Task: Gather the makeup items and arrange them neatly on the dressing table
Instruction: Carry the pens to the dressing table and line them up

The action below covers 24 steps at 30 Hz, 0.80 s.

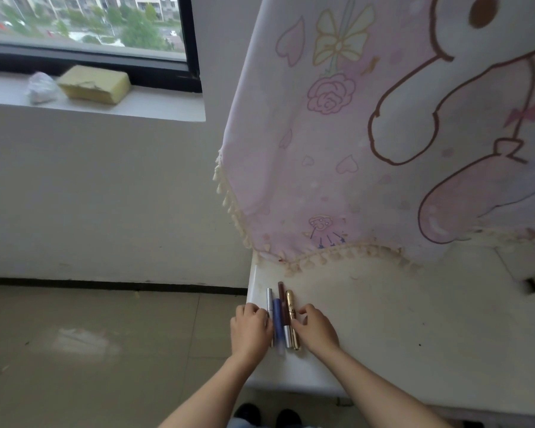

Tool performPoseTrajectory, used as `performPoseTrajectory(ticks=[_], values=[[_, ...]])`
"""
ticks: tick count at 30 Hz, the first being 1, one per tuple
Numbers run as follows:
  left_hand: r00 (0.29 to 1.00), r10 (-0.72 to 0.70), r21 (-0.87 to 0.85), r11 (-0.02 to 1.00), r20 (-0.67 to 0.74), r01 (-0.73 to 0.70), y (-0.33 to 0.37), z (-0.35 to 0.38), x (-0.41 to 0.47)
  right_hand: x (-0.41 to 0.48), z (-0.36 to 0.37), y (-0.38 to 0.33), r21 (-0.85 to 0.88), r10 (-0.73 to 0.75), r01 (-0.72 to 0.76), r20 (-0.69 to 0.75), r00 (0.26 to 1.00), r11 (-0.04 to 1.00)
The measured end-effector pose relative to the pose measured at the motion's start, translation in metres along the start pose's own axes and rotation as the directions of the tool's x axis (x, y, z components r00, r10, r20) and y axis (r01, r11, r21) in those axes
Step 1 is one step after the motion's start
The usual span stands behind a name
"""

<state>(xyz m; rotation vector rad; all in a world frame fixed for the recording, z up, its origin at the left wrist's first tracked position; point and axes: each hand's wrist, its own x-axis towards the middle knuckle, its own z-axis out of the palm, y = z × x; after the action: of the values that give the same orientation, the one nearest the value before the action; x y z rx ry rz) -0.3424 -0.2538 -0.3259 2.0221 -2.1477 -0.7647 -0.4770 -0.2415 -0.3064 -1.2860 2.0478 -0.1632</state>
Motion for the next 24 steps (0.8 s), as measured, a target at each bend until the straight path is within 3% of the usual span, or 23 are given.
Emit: performPoseTrajectory(ticks=[8, 16, 24], values=[[0.999, 0.040, -0.018, 0.999, -0.002, -0.040, -0.008, -0.002, -0.006, -0.008, 0.002, 0.009, -0.028, -0.006, 0.005, -0.036, 0.999, 1.000], [0.981, 0.192, 0.027, 0.981, 0.038, -0.193, -0.018, -0.007, -0.010, -0.020, 0.005, 0.019, -0.069, -0.015, 0.008, -0.102, 0.995, 0.998], [0.968, 0.249, 0.014, 0.968, 0.038, -0.250, -0.029, -0.007, -0.012, -0.035, 0.009, 0.035, -0.004, 0.062, -0.064, -0.206, 0.977, 0.998]])
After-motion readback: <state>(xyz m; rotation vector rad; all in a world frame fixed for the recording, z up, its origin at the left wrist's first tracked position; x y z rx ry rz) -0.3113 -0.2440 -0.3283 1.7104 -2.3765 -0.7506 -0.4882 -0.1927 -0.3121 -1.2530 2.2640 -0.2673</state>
